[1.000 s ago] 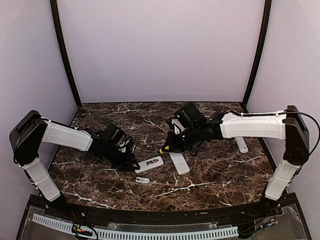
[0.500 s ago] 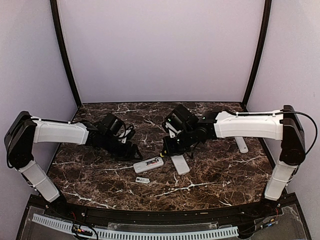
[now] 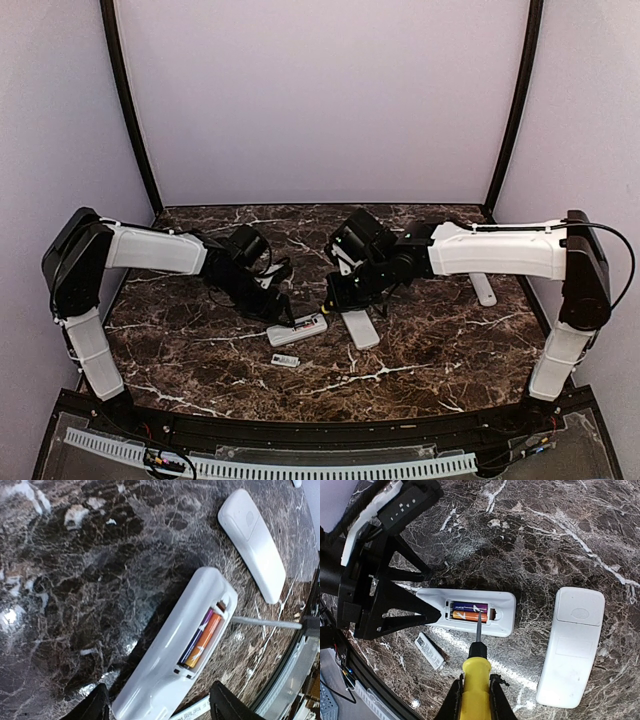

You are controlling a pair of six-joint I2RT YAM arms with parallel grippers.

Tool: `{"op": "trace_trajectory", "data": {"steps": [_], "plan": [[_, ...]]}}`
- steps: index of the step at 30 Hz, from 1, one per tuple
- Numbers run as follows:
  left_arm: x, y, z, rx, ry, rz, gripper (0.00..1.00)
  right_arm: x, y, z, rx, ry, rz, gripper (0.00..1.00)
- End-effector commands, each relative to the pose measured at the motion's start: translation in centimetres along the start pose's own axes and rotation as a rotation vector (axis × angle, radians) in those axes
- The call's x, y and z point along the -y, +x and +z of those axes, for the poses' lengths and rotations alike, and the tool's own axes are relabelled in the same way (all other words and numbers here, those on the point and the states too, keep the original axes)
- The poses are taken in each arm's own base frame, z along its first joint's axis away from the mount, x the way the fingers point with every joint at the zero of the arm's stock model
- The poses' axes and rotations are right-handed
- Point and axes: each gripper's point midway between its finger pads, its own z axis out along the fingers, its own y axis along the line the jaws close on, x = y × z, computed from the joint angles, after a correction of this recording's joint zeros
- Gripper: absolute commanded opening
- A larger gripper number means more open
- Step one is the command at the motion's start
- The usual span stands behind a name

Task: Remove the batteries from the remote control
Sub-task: Remove the battery from the remote control without the battery cover.

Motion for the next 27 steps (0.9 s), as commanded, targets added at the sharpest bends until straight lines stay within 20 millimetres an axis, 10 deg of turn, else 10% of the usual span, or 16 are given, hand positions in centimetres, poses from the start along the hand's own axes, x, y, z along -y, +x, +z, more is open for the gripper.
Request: {"op": "trace_trajectory", "data": {"steps": [1,18,27], "plan": [[0.9,1.9,-0.2,-0.076,0.049,0.093,0.69,-0.1,-0.3,-0.9,0.028,-0.003,-0.001,0.0],[-0.5,4.8,1.4,-0.131,-0.156,0.236,0.71,-0.1,-0.4,-1.2,0.051,-0.021,-0.008,0.0],[-1.3,5.0,1.4,-0.125,-0.263,0.281,0.53,-0.2,-0.4,-1.0,0.055,-0.028,-0.014,0.0]]}}
